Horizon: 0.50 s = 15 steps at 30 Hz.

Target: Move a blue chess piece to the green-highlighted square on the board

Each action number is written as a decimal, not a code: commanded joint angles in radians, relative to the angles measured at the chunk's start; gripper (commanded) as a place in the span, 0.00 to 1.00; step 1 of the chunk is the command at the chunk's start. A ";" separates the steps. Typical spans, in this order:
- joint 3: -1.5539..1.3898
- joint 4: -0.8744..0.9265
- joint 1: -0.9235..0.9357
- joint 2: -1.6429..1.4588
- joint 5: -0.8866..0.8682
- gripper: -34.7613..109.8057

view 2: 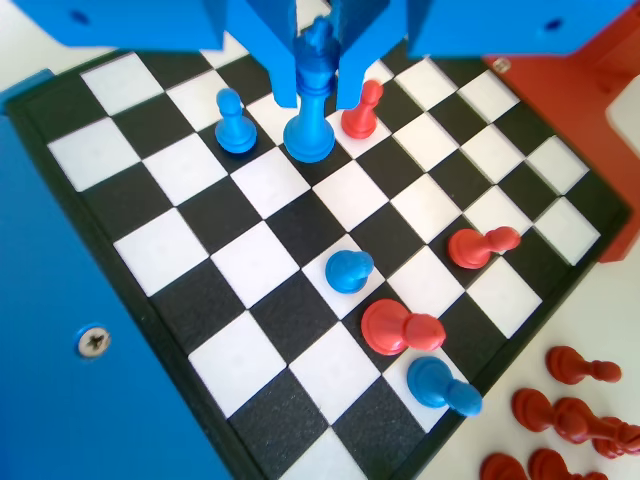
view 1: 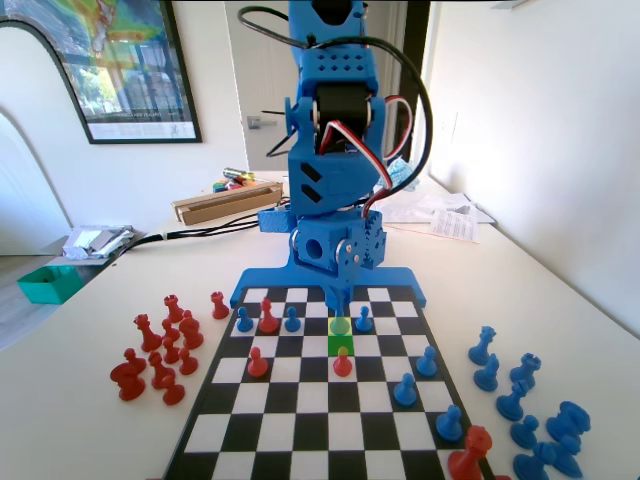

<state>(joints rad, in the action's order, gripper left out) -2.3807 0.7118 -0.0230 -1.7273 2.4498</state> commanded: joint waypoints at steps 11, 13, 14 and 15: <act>0.066 -0.080 -0.002 0.064 -0.035 0.25; 0.063 -0.091 0.000 0.071 -0.035 0.25; 0.060 -0.098 0.000 0.071 -0.035 0.25; 0.055 -0.106 0.000 0.072 -0.035 0.25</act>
<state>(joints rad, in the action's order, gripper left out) -2.3562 0.6213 -0.0230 -1.6337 2.4130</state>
